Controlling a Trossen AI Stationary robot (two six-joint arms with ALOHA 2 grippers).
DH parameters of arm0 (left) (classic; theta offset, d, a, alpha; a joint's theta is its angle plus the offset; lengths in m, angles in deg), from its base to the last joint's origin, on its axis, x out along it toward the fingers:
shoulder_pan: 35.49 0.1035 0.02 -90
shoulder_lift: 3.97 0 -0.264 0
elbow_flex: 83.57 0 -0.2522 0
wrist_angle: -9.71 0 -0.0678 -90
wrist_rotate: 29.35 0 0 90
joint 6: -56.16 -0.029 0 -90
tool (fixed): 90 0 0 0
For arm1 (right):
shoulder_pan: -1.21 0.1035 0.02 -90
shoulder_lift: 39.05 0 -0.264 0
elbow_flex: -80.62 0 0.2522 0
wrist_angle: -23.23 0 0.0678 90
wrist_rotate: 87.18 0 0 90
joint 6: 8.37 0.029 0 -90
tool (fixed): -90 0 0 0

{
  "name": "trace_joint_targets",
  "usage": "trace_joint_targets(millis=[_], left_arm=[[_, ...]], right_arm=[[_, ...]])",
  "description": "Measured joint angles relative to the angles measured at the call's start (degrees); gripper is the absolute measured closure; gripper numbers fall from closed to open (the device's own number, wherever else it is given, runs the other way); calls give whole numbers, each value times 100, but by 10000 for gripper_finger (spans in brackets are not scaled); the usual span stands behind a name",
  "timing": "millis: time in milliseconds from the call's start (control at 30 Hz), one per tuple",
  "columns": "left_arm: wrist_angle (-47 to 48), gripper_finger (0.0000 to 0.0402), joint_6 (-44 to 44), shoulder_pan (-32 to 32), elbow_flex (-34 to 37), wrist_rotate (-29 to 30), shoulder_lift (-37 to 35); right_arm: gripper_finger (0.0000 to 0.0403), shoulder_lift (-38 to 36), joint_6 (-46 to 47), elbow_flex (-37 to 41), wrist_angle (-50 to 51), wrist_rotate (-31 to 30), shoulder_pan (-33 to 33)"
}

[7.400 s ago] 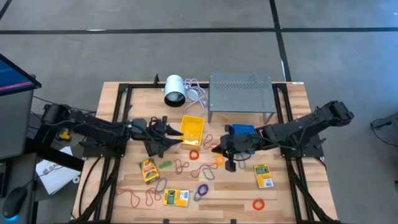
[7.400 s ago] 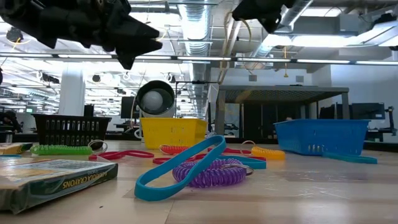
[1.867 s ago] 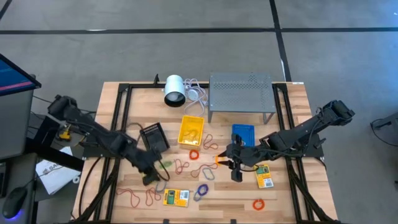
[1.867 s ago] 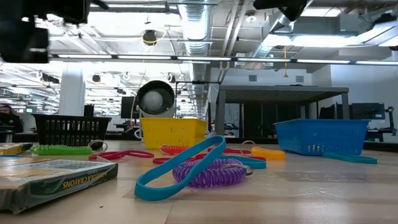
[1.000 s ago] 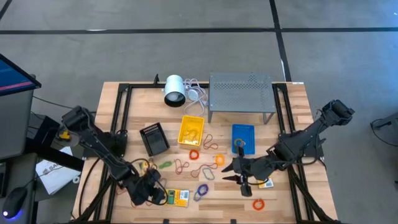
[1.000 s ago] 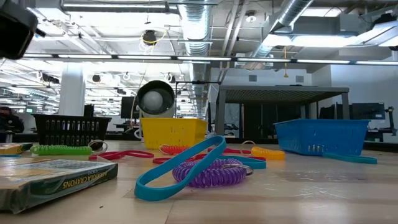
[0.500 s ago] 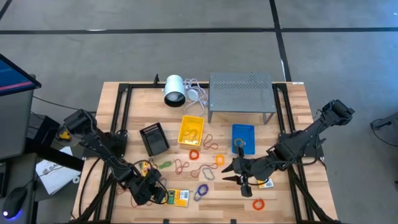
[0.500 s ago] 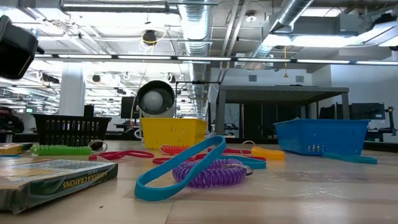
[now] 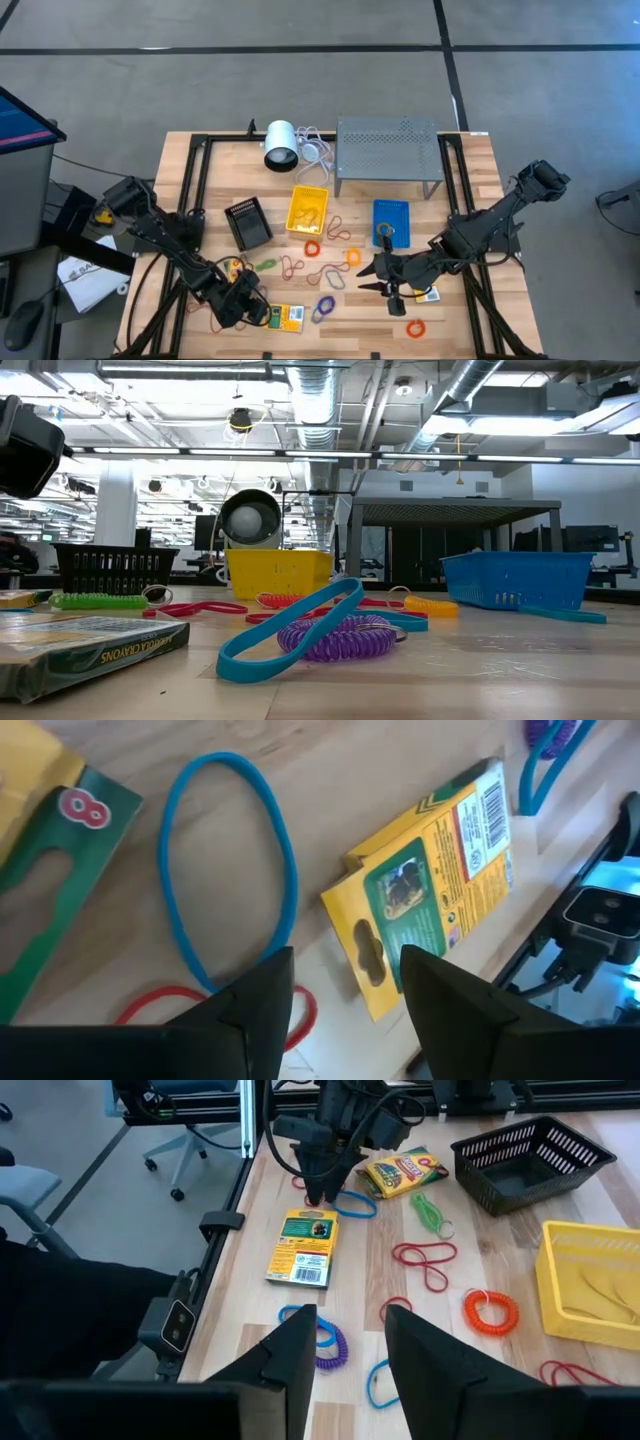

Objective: Pick & Place Office Desk Supplies
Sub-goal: Put the left crayon box into the black basket

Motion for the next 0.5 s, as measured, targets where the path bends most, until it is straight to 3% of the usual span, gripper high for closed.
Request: trace_joint_targets(millis=[233,500], left_arm=[[-747,221,-21,-3,-9,-4,454],[-814,222,-114,14,-13,13,484]], right_arm=[[285,0,-20,0,-4,0,0],[285,0,-18,0,-13,2,0]])
